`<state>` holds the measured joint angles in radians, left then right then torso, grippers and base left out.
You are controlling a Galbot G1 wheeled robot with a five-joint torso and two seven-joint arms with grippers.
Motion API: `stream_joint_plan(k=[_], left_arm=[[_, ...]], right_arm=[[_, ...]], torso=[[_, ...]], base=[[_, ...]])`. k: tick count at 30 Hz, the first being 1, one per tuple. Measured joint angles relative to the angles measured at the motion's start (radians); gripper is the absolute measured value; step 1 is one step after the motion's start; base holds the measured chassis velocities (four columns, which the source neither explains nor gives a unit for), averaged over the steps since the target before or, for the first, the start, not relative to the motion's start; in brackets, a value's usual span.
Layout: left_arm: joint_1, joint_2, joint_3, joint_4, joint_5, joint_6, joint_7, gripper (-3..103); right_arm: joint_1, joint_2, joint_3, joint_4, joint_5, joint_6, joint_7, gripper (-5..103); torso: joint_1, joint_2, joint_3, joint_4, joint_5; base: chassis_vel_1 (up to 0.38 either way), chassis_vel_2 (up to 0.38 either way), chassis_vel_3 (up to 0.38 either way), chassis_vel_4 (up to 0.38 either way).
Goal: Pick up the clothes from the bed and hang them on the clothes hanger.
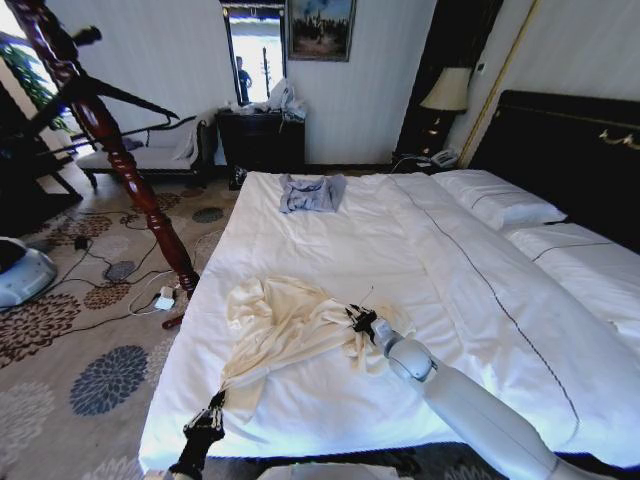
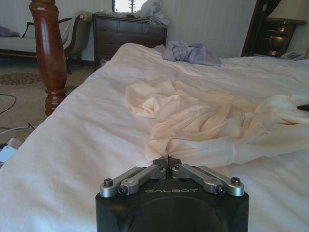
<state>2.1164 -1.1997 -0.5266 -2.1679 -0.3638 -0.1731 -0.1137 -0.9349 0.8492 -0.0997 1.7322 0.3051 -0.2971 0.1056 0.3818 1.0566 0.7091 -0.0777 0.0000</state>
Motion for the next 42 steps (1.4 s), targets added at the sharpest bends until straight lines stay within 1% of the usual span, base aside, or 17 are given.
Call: stream_joint_plan(k=[1, 4, 8, 12, 14, 17, 18, 22, 23, 24, 28, 29, 33, 34, 37, 39, 42], left_arm=[[0.0, 0.0, 0.0, 0.0, 0.0, 0.0, 0.0, 1], [-0.001, 0.0, 0.0, 0.0, 0.0, 0.0, 0.0, 1], [-0.002, 0.001, -0.001, 0.0, 0.001, 0.0, 0.0, 1], [-0.009, 0.001, -0.012, -0.018, 0.002, 0.003, 0.001, 1], [-0.022, 0.001, -0.024, -0.034, 0.001, 0.011, 0.001, 1], [-0.091, 0.02, -0.069, -0.101, -0.042, 0.07, -0.01, 1], [-0.091, 0.02, -0.069, -0.101, -0.042, 0.07, -0.01, 1], [-0.241, 0.119, -0.101, -0.188, -0.149, 0.196, -0.104, 1], [-0.241, 0.119, -0.101, -0.188, -0.149, 0.196, -0.104, 1], [-0.3, 0.157, -0.108, -0.211, -0.195, 0.235, -0.139, 1], [-0.453, 0.301, -0.164, -0.262, -0.344, 0.301, -0.197, 1], [-0.453, 0.301, -0.164, -0.262, -0.344, 0.301, -0.197, 1], [-0.55, 0.479, -0.228, -0.287, -0.48, 0.321, -0.19, 1], [-0.55, 0.479, -0.228, -0.287, -0.48, 0.321, -0.19, 1], [-0.626, 0.586, -0.233, -0.289, -0.538, 0.328, -0.186, 1], [-0.654, 0.609, -0.232, -0.285, -0.555, 0.33, -0.189, 1], [-0.764, 0.675, -0.239, -0.271, -0.646, 0.344, -0.205, 1]], right_arm=[[0.001, 0.0, 0.0, 0.0, -0.002, 0.001, 0.0, 3], [0.0, -0.001, 0.002, 0.0, -0.005, 0.003, 0.001, 1], [-0.009, -0.002, 0.015, 0.014, -0.002, 0.005, 0.003, 1], [-0.027, -0.006, 0.051, 0.056, 0.042, 0.005, 0.008, 1], [-0.034, -0.011, 0.072, 0.079, 0.073, 0.003, 0.013, 1], [-0.05, -0.041, 0.143, 0.147, 0.145, -0.008, 0.027, 1], [-0.05, -0.041, 0.143, 0.147, 0.145, -0.008, 0.027, 1], [-0.071, -0.106, 0.255, 0.253, 0.232, -0.026, 0.053, 1], [-0.071, -0.106, 0.255, 0.253, 0.232, -0.026, 0.053, 1], [-0.079, -0.131, 0.295, 0.29, 0.261, -0.033, 0.06, 1], [-0.112, -0.219, 0.44, 0.405, 0.378, -0.054, 0.086, 1], [-0.112, -0.219, 0.44, 0.405, 0.378, -0.054, 0.086, 1], [-0.184, -0.308, 0.584, 0.499, 0.496, -0.062, 0.098, 1], [-0.184, -0.308, 0.584, 0.499, 0.496, -0.062, 0.098, 1], [-0.226, -0.359, 0.673, 0.562, 0.589, -0.078, 0.127, 1], [-0.23, -0.377, 0.705, 0.576, 0.62, -0.083, 0.137, 1], [-0.236, -0.448, 0.822, 0.609, 0.726, -0.092, 0.166, 1]], torso=[[0.0, 0.0, 0.0, 0.0, 0.0], [0.0, 0.0, 0.0, 0.0, 0.0], [0.0, 0.0, 0.0, 0.0, 0.0], [0.0, 0.0, 0.0, 0.0002, 0.0], [0.0, 0.0, 0.0, 0.0002, 0.0], [0.0, 0.0, 0.0, 0.0001, 0.0], [0.0, 0.0, 0.0, 0.0001, 0.0], [0.0, 0.0, 0.0, -0.0002, -0.0001], [0.0, 0.0, 0.0, -0.0002, -0.0001], [0.0, 0.0, 0.0, -0.0001, -0.0002], [0.0, 0.0, 0.0, 0.0, -0.0003], [0.0, 0.0, 0.0, 0.0, -0.0003], [0.0, 0.0, 0.0, 0.0, -0.0001], [0.0, 0.0, 0.0, 0.0, -0.0001], [0.0, 0.0, 0.0, -0.0001, 0.0002], [0.0, 0.0, 0.0, 0.0002, 0.0003], [0.0, 0.0, 0.0, 0.0, -0.0005]], base=[[0.0, 0.0, 0.0, 0.0], [0.0, 0.0, 0.0, 0.0], [0.0, 0.0, 0.0, 0.0], [0.0, 0.0, 0.0, 0.0], [0.0, 0.0, 0.0, 0.0], [0.0, 0.0, 0.0, 0.0], [0.0, 0.0, 0.0, 0.0], [0.0, 0.0, 0.0, 0.0], [0.0, 0.0, 0.0, 0.0], [0.0, 0.0, 0.0, 0.0], [0.0, 0.0, 0.0, 0.0], [0.0, 0.0, 0.0, 0.0], [0.0, 0.0, 0.0, 0.0], [0.0, 0.0, 0.0, 0.0], [0.0, 0.0, 0.0, 0.0], [0.0, 0.0, 0.0, 0.0], [0.0, 0.0, 0.0, 0.0]])
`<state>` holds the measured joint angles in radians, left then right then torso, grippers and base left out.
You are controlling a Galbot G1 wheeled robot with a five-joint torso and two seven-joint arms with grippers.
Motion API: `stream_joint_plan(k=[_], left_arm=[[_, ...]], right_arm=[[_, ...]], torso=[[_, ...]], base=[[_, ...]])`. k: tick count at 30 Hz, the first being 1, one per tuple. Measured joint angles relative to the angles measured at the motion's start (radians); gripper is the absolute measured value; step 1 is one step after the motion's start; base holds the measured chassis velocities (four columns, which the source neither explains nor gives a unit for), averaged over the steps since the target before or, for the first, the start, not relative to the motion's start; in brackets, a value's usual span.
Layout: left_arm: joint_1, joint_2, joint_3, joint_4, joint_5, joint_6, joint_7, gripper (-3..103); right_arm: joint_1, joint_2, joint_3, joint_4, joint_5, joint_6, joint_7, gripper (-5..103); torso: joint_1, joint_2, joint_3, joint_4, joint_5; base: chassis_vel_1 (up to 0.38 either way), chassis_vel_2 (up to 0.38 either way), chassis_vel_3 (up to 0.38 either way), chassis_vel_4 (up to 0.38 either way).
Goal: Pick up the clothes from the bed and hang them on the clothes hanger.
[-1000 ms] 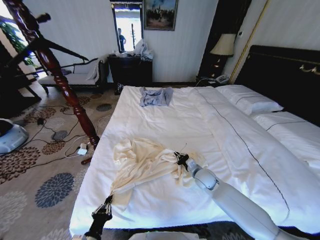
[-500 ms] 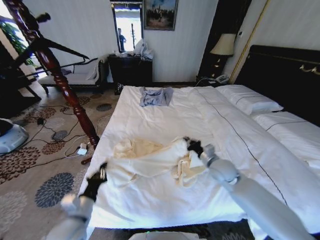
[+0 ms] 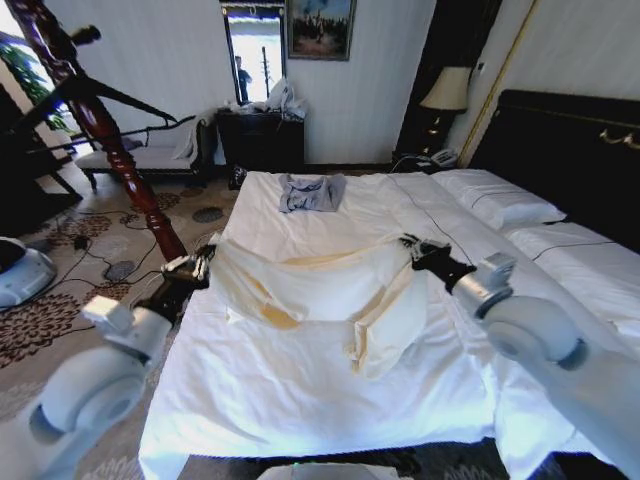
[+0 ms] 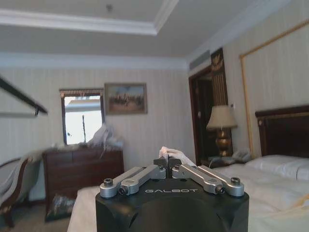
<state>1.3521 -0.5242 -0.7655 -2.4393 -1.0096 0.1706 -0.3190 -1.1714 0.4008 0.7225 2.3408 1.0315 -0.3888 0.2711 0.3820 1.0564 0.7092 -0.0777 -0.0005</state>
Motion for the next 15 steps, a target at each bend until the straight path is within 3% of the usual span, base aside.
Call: stream_joint_plan(k=[1, 5, 6, 11, 15], left_arm=[[0.0, 0.0, 0.0, 0.0, 0.0, 0.0, 0.0, 1], [-0.227, 0.119, -0.027, 0.045, -0.145, 0.019, -0.017, 1], [-0.227, 0.119, -0.027, 0.045, -0.145, 0.019, -0.017, 1], [-0.499, 0.247, 0.001, 0.124, -0.308, 0.041, -0.027, 1], [-0.56, 0.304, -0.051, 0.147, -0.378, 0.054, -0.028, 1]], right_arm=[[0.0, 0.0, 0.0, 0.0, 0.0, 0.0, 0.0, 1], [0.063, -0.096, 0.087, 0.02, 0.137, 0.0, 0.046, 1], [0.063, -0.096, 0.087, 0.02, 0.137, 0.0, 0.046, 1], [0.201, -0.161, 0.088, 0.018, 0.262, -0.004, 0.088, 1], [0.271, -0.189, 0.112, 0.017, 0.353, -0.017, 0.114, 1]], torso=[[0.0, 0.0, 0.0, 0.0, 0.0], [0.0, 0.0, 0.0, 0.0, 0.0003], [0.0, 0.0, 0.0, 0.0, 0.0003], [0.0, 0.0, 0.0, -0.0001, 0.0007], [0.0, 0.0, 0.0, -0.0001, 0.0003]], base=[[0.0, 0.0, 0.0, 0.0], [0.0, 0.0, 0.0, 0.0], [0.0, 0.0, 0.0, 0.0], [0.0, 0.0, 0.0, 0.0], [0.0, 0.0, 0.0, 0.0]])
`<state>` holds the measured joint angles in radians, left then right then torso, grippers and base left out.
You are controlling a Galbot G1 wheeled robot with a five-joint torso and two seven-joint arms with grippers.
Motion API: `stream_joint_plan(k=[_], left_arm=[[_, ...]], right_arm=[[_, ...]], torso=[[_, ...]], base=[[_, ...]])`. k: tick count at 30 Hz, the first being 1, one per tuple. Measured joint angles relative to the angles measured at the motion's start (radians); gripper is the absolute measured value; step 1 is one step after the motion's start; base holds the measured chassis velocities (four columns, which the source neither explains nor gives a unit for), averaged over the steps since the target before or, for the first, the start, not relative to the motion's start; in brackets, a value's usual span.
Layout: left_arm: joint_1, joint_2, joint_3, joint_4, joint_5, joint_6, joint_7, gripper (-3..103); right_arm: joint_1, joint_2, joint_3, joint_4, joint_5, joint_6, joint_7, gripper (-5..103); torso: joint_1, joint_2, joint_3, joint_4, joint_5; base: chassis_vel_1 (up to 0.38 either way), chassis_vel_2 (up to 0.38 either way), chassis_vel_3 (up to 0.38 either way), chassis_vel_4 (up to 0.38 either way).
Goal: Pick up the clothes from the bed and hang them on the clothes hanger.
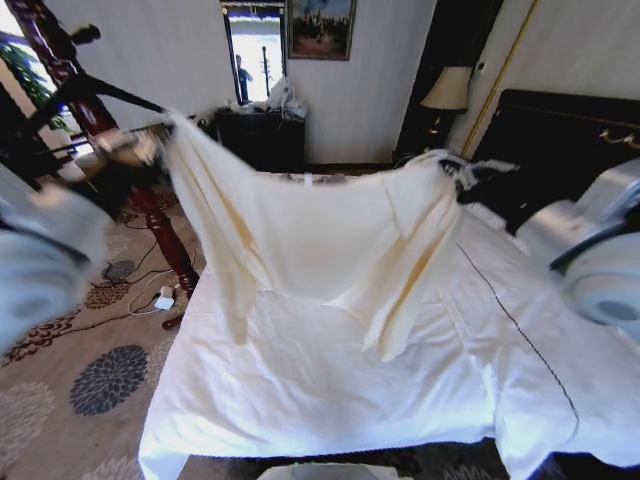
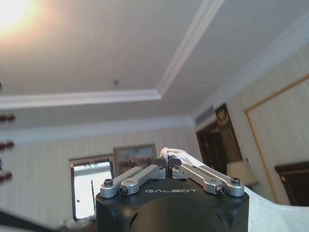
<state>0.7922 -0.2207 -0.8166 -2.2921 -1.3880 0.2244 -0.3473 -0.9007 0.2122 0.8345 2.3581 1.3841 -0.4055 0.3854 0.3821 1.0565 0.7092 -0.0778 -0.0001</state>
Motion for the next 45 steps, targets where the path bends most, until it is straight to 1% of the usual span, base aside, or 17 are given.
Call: stream_joint_plan(k=[6, 11, 15, 18, 19, 20, 22, 23, 24, 26, 27, 28, 29, 31, 35, 39, 45], left_arm=[[0.086, 0.049, -0.215, -0.036, -0.123, 0.049, -0.033, 1], [0.094, 0.047, -0.197, -0.036, -0.094, 0.071, -0.042, 1], [0.119, 0.014, -0.119, -0.001, 0.017, 0.073, -0.03, 1], [0.093, -0.033, 0.011, 0.078, 0.152, 0.072, 0.01, 1], [0.056, -0.053, 0.081, 0.105, 0.182, 0.072, 0.019, 1], [0.056, -0.053, 0.081, 0.105, 0.182, 0.072, 0.019, 1], [-0.06, -0.127, 0.296, 0.171, 0.223, 0.081, 0.015, 1], [-0.158, -0.184, 0.436, 0.218, 0.243, 0.087, 0.004, 1], [-0.158, -0.184, 0.436, 0.218, 0.243, 0.087, 0.004, 1], [-0.291, -0.258, 0.58, 0.281, 0.264, 0.088, -0.011, 1], [-0.365, -0.312, 0.661, 0.327, 0.275, 0.087, -0.016, 1], [-0.407, -0.349, 0.711, 0.366, 0.287, 0.083, -0.016, 1], [-0.407, -0.349, 0.711, 0.366, 0.287, 0.083, -0.016, 1], [-0.482, -0.433, 0.808, 0.467, 0.332, 0.068, -0.01, 1], [-0.558, -0.514, 0.879, 0.583, 0.374, 0.054, 0.006, 1], [-0.719, -0.633, 0.98, 0.736, 0.41, 0.035, 0.018, 1], [-0.826, -0.692, 1.016, 0.805, 0.414, 0.03, 0.017, 1]], right_arm=[[0.008, -0.039, 0.125, 0.027, 0.154, -0.034, 0.039, 1], [-0.009, -0.035, 0.111, 0.022, 0.125, -0.04, 0.039, 1], [-0.028, -0.016, 0.047, -0.027, 0.038, -0.026, 0.008, 1], [-0.016, -0.003, -0.056, -0.103, -0.068, 0.001, -0.053, 1], [0.004, 0.006, -0.103, -0.133, -0.103, 0.01, -0.073, 1], [0.004, 0.006, -0.103, -0.133, -0.103, 0.01, -0.073, 1], [0.05, 0.031, -0.187, -0.189, -0.148, 0.021, -0.091, 1], [0.103, 0.068, -0.276, -0.226, -0.166, 0.022, -0.092, 1], [0.103, 0.068, -0.276, -0.226, -0.166, 0.022, -0.092, 1], [0.201, 0.132, -0.401, -0.275, -0.179, 0.02, -0.084, 1], [0.271, 0.177, -0.484, -0.317, -0.199, 0.021, -0.078, 1], [0.308, 0.207, -0.534, -0.35, -0.216, 0.021, -0.077, 1], [0.308, 0.207, -0.534, -0.35, -0.216, 0.021, -0.077, 1], [0.368, 0.274, -0.62, -0.439, -0.253, 0.026, -0.079, 1], [0.429, 0.331, -0.686, -0.529, -0.299, 0.045, -0.099, 1], [0.622, 0.445, -0.817, -0.686, -0.334, 0.076, -0.101, 1], [0.77, 0.534, -0.888, -0.792, -0.317, 0.081, -0.078, 1]], torso=[[0.0, 0.0, 0.0, 0.0, 0.0], [-0.001, 0.0, 0.0, 0.0001, 0.0001], [0.0, 0.0, 0.0, 0.0, 0.0002], [0.0, 0.0, 0.0, 0.0, -0.0001], [0.0, 0.0, 0.0, 0.0004, 0.0004], [0.0, 0.0, 0.0, 0.0004, 0.0004], [0.0, 0.0, 0.0, 0.0011, 0.0002], [0.0, 0.0, 0.0, -0.0001, -0.003], [0.0, 0.0, 0.0, -0.0001, -0.003], [0.0, 0.0, 0.0, -0.0013, 0.0012], [0.0, 0.0, 0.0, -0.0001, 0.0018], [0.0, 0.0, 0.0, -0.0006, 0.0012], [0.0, 0.0, 0.0, -0.0006, 0.0012], [0.001, 0.0, 0.001, 0.0001, 0.0012], [0.0, 0.0, 0.0, 0.0002, -0.0006], [0.0, 0.0, 0.0, -0.0005, 0.0004], [0.001, 0.0, 0.0, 0.0007, 0.0006]], base=[[0.0, 0.0, 0.0, 0.0], [0.0, 0.0, 0.0, 0.0], [0.0, 0.0, 0.0, 0.0], [0.0, 0.0, 0.0, 0.0], [0.0, 0.0, 0.0, 0.0], [0.0, 0.0, 0.0, 0.0], [0.0, 0.0, 0.0, 0.0], [0.0, 0.0, 0.0, 0.0], [0.0, 0.0, 0.0, 0.0], [0.0, 0.0, 0.0, 0.0], [0.0, 0.0, 0.0, 0.0], [0.0, 0.0, 0.0, 0.0], [0.0, 0.0, 0.0, 0.0], [0.0, 0.0, 0.0, 0.0], [0.0, 0.0, 0.0, 0.0], [0.0, 0.0, 0.0, 0.0], [0.0, 0.0, 0.0, 0.0]])
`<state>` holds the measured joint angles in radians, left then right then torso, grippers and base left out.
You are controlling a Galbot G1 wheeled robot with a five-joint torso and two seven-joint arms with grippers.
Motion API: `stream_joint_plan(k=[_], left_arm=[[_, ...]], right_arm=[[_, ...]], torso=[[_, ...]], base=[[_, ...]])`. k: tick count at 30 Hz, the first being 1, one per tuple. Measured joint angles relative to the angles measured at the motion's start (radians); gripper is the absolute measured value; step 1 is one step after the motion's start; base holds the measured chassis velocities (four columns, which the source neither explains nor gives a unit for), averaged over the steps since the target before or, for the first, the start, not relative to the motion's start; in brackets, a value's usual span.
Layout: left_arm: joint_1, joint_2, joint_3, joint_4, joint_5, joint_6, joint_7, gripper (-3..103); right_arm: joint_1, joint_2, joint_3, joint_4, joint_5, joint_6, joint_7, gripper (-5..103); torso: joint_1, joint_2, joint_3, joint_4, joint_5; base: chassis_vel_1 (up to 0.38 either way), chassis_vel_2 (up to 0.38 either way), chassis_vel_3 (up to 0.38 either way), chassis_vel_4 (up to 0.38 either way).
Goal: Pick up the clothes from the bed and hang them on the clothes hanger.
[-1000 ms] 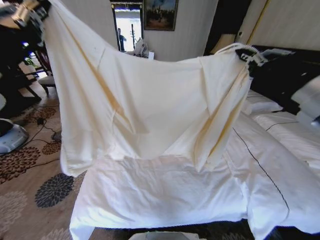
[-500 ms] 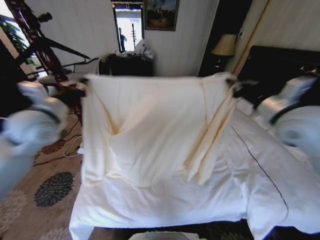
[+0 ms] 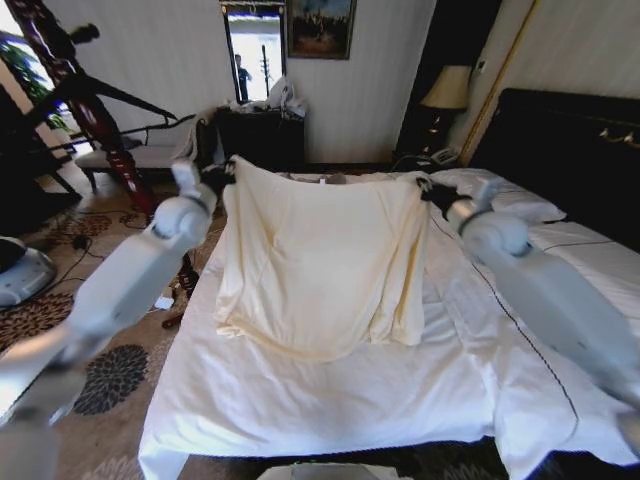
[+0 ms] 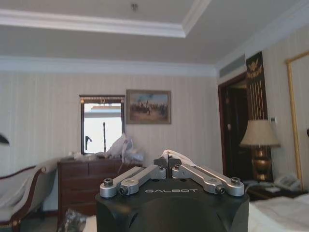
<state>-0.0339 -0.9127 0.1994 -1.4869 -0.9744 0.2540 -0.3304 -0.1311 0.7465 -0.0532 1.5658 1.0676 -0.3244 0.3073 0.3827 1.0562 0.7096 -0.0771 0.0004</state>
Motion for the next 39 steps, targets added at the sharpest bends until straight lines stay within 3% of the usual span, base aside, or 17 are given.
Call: stream_joint_plan(k=[6, 7, 9, 10, 12, 15, 16, 18, 21, 22, 24, 25, 28, 33, 35, 38, 39], left_arm=[[0.131, 0.127, -0.074, -0.191, -0.031, 0.025, -0.026, 1], [0.202, 0.172, -0.119, -0.274, -0.035, 0.03, -0.034, 1], [0.327, 0.266, -0.191, -0.426, -0.045, 0.04, -0.051, 1], [0.327, 0.266, -0.191, -0.426, -0.045, 0.04, -0.051, 1], [0.412, 0.342, -0.26, -0.544, -0.064, 0.047, -0.067, 1], [0.493, 0.469, -0.379, -0.729, -0.176, 0.069, -0.104, 1], [0.493, 0.469, -0.379, -0.729, -0.176, 0.069, -0.104, 1], [0.524, 0.56, -0.517, -0.835, -0.288, 0.103, -0.127, 1], [0.526, 0.658, -0.713, -0.903, -0.472, 0.158, -0.151, 1], [0.526, 0.658, -0.713, -0.903, -0.472, 0.158, -0.151, 1], [0.499, 0.72, -0.849, -0.924, -0.621, 0.218, -0.182, 1], [0.499, 0.72, -0.849, -0.924, -0.621, 0.218, -0.182, 1], [0.476, 0.752, -0.922, -0.945, -0.714, 0.268, -0.21, 1], [0.498, 0.699, -0.856, -0.965, -0.701, 0.305, -0.27, 1], [0.59, 0.623, -0.774, -0.971, -0.623, 0.329, -0.314, 1], [0.652, 0.514, -0.557, -0.923, -0.425, 0.333, -0.318, 1], [0.652, 0.514, -0.557, -0.923, -0.425, 0.333, -0.318, 1]], right_arm=[[-0.122, -0.108, 0.101, 0.166, 0.077, -0.034, 0.033, 1], [-0.189, -0.147, 0.137, 0.23, 0.092, -0.046, 0.044, 1], [-0.296, -0.207, 0.217, 0.341, 0.128, -0.067, 0.06, 1], [-0.296, -0.207, 0.217, 0.341, 0.128, -0.067, 0.06, 1], [-0.357, -0.265, 0.3, 0.454, 0.187, -0.089, 0.093, 1], [-0.393, -0.332, 0.408, 0.625, 0.303, -0.137, 0.173, 1], [-0.393, -0.332, 0.408, 0.625, 0.303, -0.137, 0.173, 1], [-0.406, -0.381, 0.511, 0.73, 0.428, -0.206, 0.238, 1], [-0.407, -0.458, 0.689, 0.829, 0.642, -0.33, 0.316, 1], [-0.407, -0.458, 0.689, 0.829, 0.642, -0.33, 0.316, 1], [-0.382, -0.503, 0.814, 0.87, 0.808, -0.403, 0.395, 1], [-0.382, -0.503, 0.814, 0.87, 0.808, -0.403, 0.395, 1], [-0.365, -0.536, 0.901, 0.894, 0.951, -0.42, 0.504, 1], [-0.399, -0.503, 0.862, 0.906, 0.954, -0.42, 0.564, 1], [-0.492, -0.457, 0.803, 0.891, 0.806, -0.42, 0.518, 1], [-0.682, -0.387, 0.713, 0.81, 0.51, -0.418, 0.361, 1], [-0.682, -0.387, 0.713, 0.81, 0.51, -0.418, 0.361, 1]], torso=[[-0.001, 0.0, -0.001, -0.0009, -0.0015], [-0.001, 0.0, -0.001, -0.0016, -0.0007], [-0.001, 0.0, -0.001, -0.0003, 0.0002], [-0.001, 0.0, -0.001, -0.0003, 0.0002], [-0.001, 0.001, -0.001, -0.0004, -0.0008], [-0.001, 0.001, -0.001, -0.0003, -0.0007], [-0.001, 0.001, -0.001, -0.0003, -0.0007], [-0.001, 0.001, -0.001, -0.0004, -0.0006], [-0.001, 0.001, -0.001, -0.001, -0.001], [-0.001, 0.001, -0.001, -0.001, -0.001], [-0.001, 0.001, -0.001, -0.0005, -0.0001], [-0.001, 0.001, -0.001, -0.0005, -0.0001], [-0.001, 0.001, -0.001, -0.0008, -0.0003], [-0.001, 0.001, -0.001, -0.0007, -0.0005], [-0.001, 0.001, 0.0, -0.0005, -0.0006], [0.0, 0.0, 0.0, -0.0006, -0.0006], [0.0, 0.0, 0.0, -0.0006, -0.0006]], base=[[0.0, 0.0, 0.0, 0.0], [0.0, 0.0, 0.0, 0.0], [0.0, 0.0, 0.0, 0.0], [0.0, 0.0, 0.0, 0.0], [0.0, 0.0, 0.0, 0.0], [0.0, 0.0, 0.0, 0.0], [0.0, 0.0, 0.0, 0.0], [0.0, 0.0, 0.0, 0.0], [0.0, 0.0, 0.0, 0.0], [0.0, 0.0, 0.0, 0.0], [0.0, 0.0, 0.0, 0.0], [0.0, 0.0, 0.0, 0.0], [0.0, 0.0, 0.0, 0.0], [0.0, 0.0, 0.0, 0.0], [0.0, 0.0, 0.0, 0.0], [0.0, 0.0, 0.0, 0.0], [0.0, 0.0, 0.0, 0.0]])
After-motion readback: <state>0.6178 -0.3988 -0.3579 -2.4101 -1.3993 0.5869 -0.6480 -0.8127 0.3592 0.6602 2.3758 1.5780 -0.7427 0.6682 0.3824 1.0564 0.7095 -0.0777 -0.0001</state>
